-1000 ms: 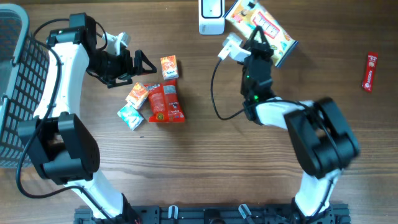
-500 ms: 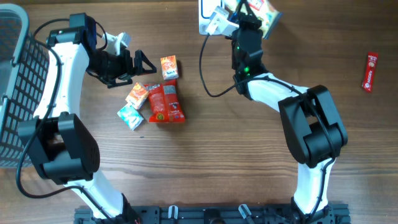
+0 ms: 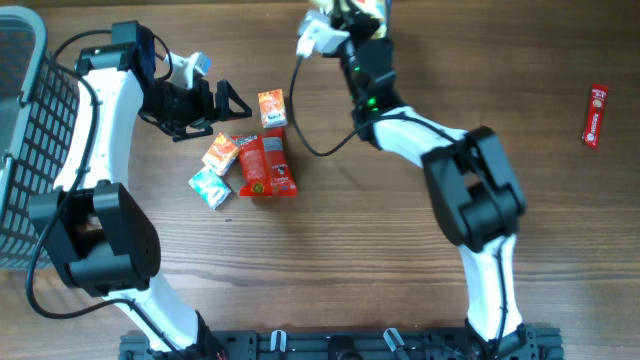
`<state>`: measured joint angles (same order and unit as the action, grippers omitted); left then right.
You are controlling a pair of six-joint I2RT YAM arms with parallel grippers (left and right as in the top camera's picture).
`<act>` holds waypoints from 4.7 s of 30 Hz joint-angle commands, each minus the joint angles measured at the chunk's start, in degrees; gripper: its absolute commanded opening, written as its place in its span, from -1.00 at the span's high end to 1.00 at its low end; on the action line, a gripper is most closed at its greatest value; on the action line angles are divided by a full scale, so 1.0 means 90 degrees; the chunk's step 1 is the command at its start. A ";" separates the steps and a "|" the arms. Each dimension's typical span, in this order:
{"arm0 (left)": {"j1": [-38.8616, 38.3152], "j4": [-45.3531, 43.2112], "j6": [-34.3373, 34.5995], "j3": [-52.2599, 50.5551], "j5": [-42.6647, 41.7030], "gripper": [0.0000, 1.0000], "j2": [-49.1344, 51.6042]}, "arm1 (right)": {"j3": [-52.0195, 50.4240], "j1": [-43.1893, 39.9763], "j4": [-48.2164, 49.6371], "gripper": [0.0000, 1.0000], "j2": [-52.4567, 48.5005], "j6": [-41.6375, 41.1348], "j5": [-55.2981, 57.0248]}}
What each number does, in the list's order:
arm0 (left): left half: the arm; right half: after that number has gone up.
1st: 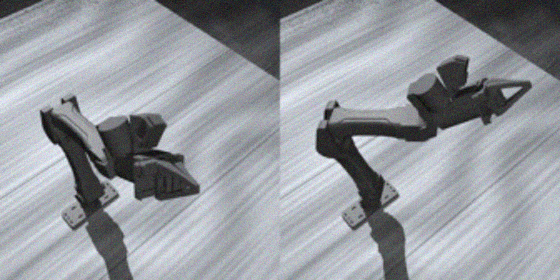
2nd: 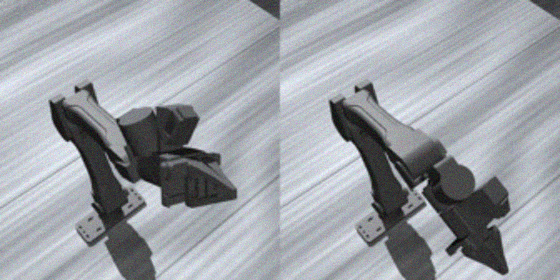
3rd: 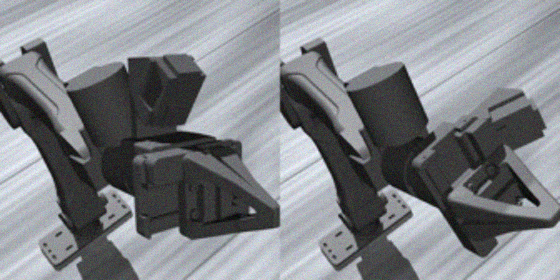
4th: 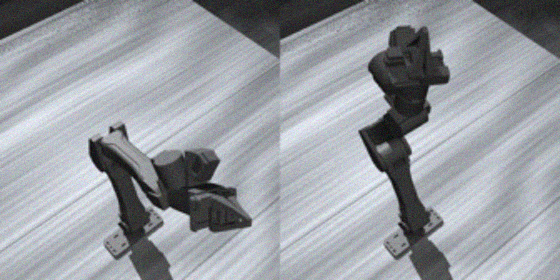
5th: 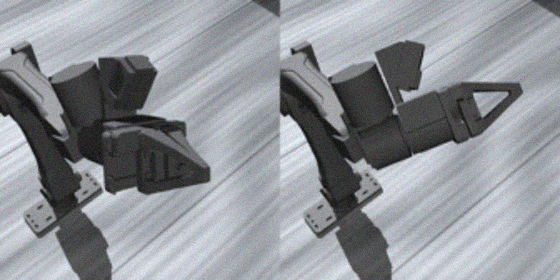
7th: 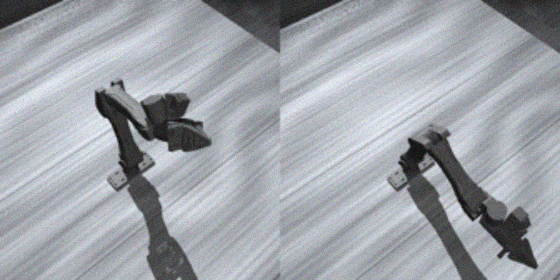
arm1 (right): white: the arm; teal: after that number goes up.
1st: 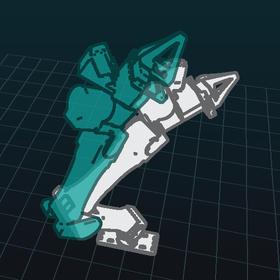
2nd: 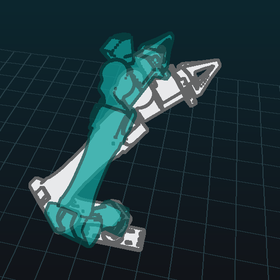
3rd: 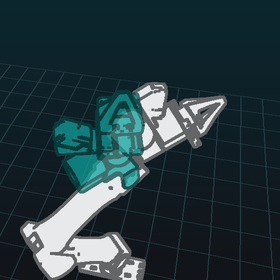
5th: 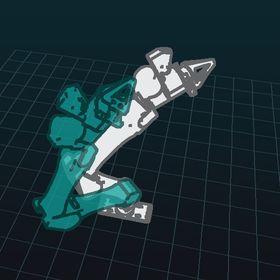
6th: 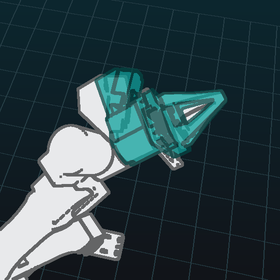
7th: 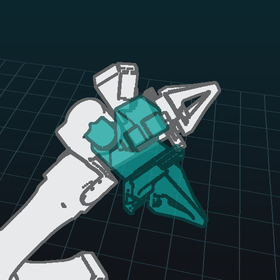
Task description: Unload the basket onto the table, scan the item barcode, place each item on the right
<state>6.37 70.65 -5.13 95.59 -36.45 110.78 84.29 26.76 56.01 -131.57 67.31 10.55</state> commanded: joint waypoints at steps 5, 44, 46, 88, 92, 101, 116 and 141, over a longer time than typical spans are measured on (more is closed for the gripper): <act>-0.0015 0.0002 -0.0053 0.0046 -0.0007 -1.00 -0.0053 | 0.0427 0.0151 0.0423 0.91 -0.0826 0.1360 -0.0185; -0.0015 0.0002 -0.0051 0.0046 -0.0007 -1.00 -0.0053 | 0.0432 -0.3135 0.0391 0.91 -0.0823 -0.0991 0.6730; -0.0015 0.0002 -0.0051 0.0046 -0.0007 -1.00 -0.0053 | 0.0432 -0.3398 0.0153 0.91 -0.0823 -0.1013 0.6970; -0.0015 0.0002 -0.0053 0.0046 -0.0007 -1.00 -0.0053 | 0.0432 -0.4879 -0.3240 -0.99 -0.0141 -0.2550 0.7380; -0.0015 0.0002 -0.0053 0.0046 -0.0007 -1.00 -0.0053 | 0.0430 -0.5027 -0.4092 -0.99 -0.0141 -0.3228 0.7077; -0.0015 0.0002 -0.0051 0.0046 -0.0007 -1.00 -0.0053 | 0.0432 -0.4998 -0.5387 -1.00 0.0007 -0.4148 0.5904; -0.0015 0.0002 -0.0053 0.0046 -0.0007 -1.00 -0.0053 | 0.0444 -0.5486 -0.7633 -0.99 0.2161 -0.7004 0.2725; -0.0015 0.0002 -0.0053 0.0046 -0.0007 -1.00 -0.0053 | 0.0141 -0.4558 -1.2325 -0.99 0.3500 -0.7924 -0.7099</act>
<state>6.37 70.67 -5.15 95.59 -36.45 110.78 87.05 -19.49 -51.62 -100.92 -10.02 -47.31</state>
